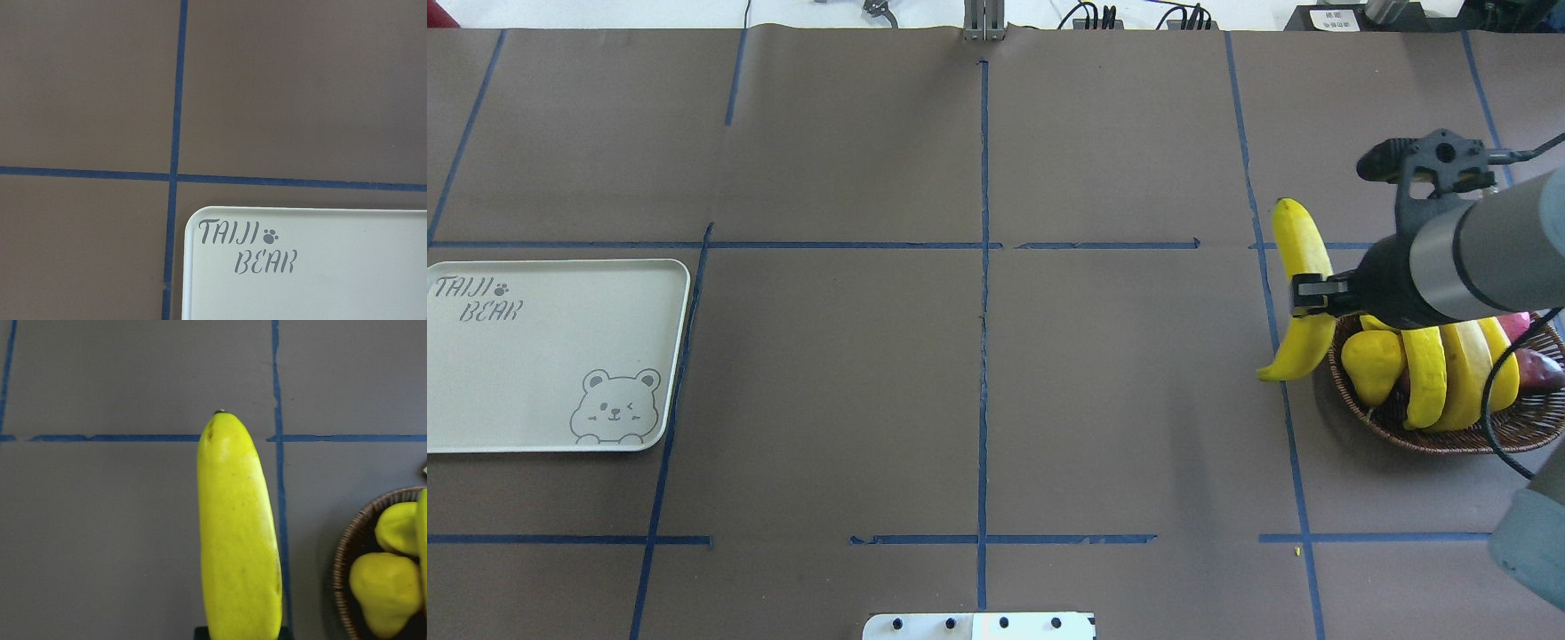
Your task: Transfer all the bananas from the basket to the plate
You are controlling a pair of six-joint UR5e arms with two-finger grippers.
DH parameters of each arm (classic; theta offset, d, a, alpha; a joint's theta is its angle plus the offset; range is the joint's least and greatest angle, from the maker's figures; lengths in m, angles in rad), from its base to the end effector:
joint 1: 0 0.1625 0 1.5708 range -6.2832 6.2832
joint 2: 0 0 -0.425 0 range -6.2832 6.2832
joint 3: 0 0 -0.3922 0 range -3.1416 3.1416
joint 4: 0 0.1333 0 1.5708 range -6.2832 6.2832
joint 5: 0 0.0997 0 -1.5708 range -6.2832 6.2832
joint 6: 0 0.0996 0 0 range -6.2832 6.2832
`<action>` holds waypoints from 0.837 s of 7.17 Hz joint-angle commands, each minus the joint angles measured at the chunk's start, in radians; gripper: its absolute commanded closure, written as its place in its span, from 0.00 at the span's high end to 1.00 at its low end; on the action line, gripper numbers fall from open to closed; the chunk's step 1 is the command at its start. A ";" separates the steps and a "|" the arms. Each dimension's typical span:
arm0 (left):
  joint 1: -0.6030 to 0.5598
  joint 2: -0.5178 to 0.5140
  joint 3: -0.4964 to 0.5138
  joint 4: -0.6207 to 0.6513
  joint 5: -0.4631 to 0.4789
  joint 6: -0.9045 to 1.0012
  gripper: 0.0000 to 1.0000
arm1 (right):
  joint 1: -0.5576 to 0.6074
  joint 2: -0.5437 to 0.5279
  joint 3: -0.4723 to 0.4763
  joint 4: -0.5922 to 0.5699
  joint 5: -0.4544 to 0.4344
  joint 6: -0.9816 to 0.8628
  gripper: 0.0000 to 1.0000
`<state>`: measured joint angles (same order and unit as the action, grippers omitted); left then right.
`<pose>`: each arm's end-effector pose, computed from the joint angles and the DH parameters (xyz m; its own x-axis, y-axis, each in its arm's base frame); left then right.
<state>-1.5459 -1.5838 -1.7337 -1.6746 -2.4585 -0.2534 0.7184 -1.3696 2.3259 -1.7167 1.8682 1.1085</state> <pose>-0.0435 -0.5061 0.5517 0.6117 -0.0184 -0.7909 0.1337 0.9878 0.0804 -0.2693 -0.3738 0.2519 0.6738 0.0226 0.7386 -0.1887 0.9716 0.1424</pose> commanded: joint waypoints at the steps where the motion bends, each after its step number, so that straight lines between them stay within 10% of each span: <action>1: 0.076 -0.036 0.011 -0.208 -0.027 -0.228 1.00 | -0.086 0.196 -0.075 0.032 0.002 0.212 0.01; 6: 0.429 -0.312 0.022 -0.678 -0.023 -1.060 0.99 | -0.207 0.201 -0.220 0.579 -0.015 0.353 0.02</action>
<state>-1.1869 -1.8177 -1.7039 -2.3104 -2.4827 -1.1860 0.5507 -1.1710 2.1365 -1.2428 1.8639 1.4526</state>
